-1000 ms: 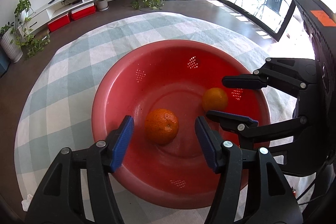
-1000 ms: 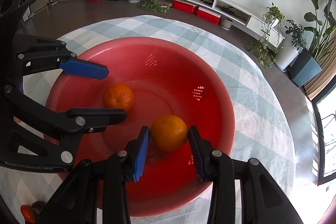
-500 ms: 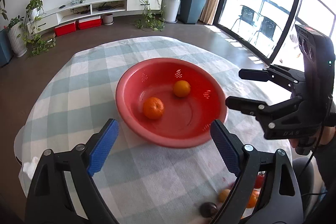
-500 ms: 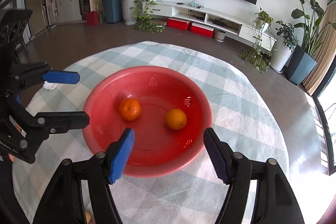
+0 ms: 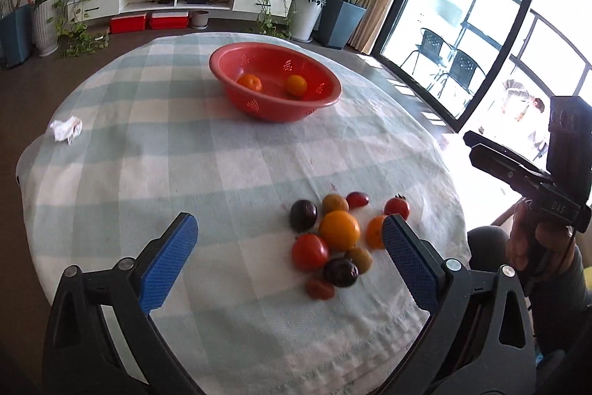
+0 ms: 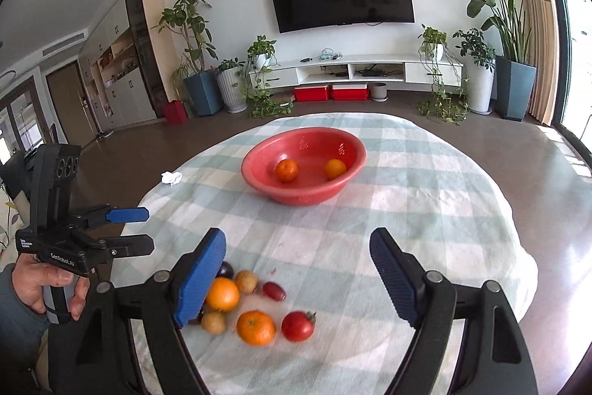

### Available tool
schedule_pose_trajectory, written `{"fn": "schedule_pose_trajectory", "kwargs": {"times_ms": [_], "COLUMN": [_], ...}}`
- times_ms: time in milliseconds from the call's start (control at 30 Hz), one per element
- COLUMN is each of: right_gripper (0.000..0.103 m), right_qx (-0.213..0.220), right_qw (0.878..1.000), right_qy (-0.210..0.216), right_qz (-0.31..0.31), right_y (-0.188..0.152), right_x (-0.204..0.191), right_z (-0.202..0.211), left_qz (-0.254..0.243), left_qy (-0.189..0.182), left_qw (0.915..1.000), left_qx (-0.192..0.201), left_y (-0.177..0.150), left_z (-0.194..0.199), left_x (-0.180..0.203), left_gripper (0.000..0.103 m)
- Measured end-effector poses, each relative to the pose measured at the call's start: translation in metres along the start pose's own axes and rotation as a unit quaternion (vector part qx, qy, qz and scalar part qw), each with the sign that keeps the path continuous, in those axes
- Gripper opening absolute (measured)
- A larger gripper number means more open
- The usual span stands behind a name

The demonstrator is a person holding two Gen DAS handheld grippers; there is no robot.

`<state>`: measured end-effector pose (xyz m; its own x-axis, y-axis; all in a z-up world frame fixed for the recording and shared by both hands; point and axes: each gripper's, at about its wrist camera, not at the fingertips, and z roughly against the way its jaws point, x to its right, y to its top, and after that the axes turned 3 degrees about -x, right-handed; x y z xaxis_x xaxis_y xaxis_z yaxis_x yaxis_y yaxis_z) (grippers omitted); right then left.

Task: Organize fruits
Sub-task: 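Withdraw both grippers from the bowl back toward the fruit cluster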

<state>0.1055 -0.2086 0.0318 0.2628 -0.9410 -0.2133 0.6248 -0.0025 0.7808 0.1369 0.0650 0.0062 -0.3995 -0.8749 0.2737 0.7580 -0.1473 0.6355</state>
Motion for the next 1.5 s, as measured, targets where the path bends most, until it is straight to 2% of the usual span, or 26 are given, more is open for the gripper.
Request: {"fn": "schedule_pose_trajectory", "kwargs": {"times_ms": [100,200,333,400,467,700,767,1100,1167,1267,1500], "right_gripper": [0.082,0.082,0.08,0.076,0.075,0.07,0.068,0.068,0.068,0.067,0.067], "right_qx": [-0.01,-0.025,-0.045,-0.048,-0.05,-0.057,-0.058,-0.062,-0.061,-0.064,-0.068], "right_qw": [1.0,0.999,0.998,0.998,0.998,0.997,0.997,0.996,0.996,0.996,0.996], "right_qy": [0.017,0.016,0.022,0.022,0.022,0.023,0.024,0.029,0.03,0.031,0.032], "right_qz": [-0.019,-0.017,-0.03,-0.036,-0.042,-0.047,-0.049,-0.052,-0.051,-0.052,-0.052], "right_y": [-0.024,-0.042,-0.059,-0.065,-0.067,-0.072,-0.072,-0.073,-0.073,-0.074,-0.075], "right_x": [-0.009,-0.018,-0.02,-0.02,-0.019,-0.021,-0.021,-0.022,-0.022,-0.023,-0.022], "right_z": [0.003,0.001,-0.004,-0.003,-0.003,-0.004,-0.005,-0.004,-0.004,-0.004,-0.004], "left_qz": [-0.02,-0.042,-0.082,-0.097,-0.102,-0.12,-0.126,-0.147,-0.15,-0.15,-0.152], "left_qy": [0.016,0.025,0.029,0.02,0.013,-0.005,-0.013,-0.026,-0.03,-0.028,-0.029], "left_qw": [0.9993,0.9972,0.9939,0.9927,0.9916,0.9875,0.9857,0.9804,0.9793,0.9791,0.9785], "left_qx": [-0.028,-0.056,-0.067,-0.069,-0.079,-0.103,-0.111,-0.129,-0.133,-0.134,-0.136], "left_y": [-0.026,-0.046,-0.053,-0.051,-0.048,-0.039,-0.039,-0.036,-0.034,-0.033,-0.032], "left_z": [-0.008,-0.02,-0.03,-0.034,-0.041,-0.055,-0.059,-0.071,-0.073,-0.074,-0.075], "left_x": [0.01,0.019,0.03,0.033,0.033,0.032,0.032,0.035,0.035,0.033,0.031], "left_gripper": [0.101,0.101,0.1,0.097,0.086,0.063,0.053,0.051,0.039,0.034,0.034]}}
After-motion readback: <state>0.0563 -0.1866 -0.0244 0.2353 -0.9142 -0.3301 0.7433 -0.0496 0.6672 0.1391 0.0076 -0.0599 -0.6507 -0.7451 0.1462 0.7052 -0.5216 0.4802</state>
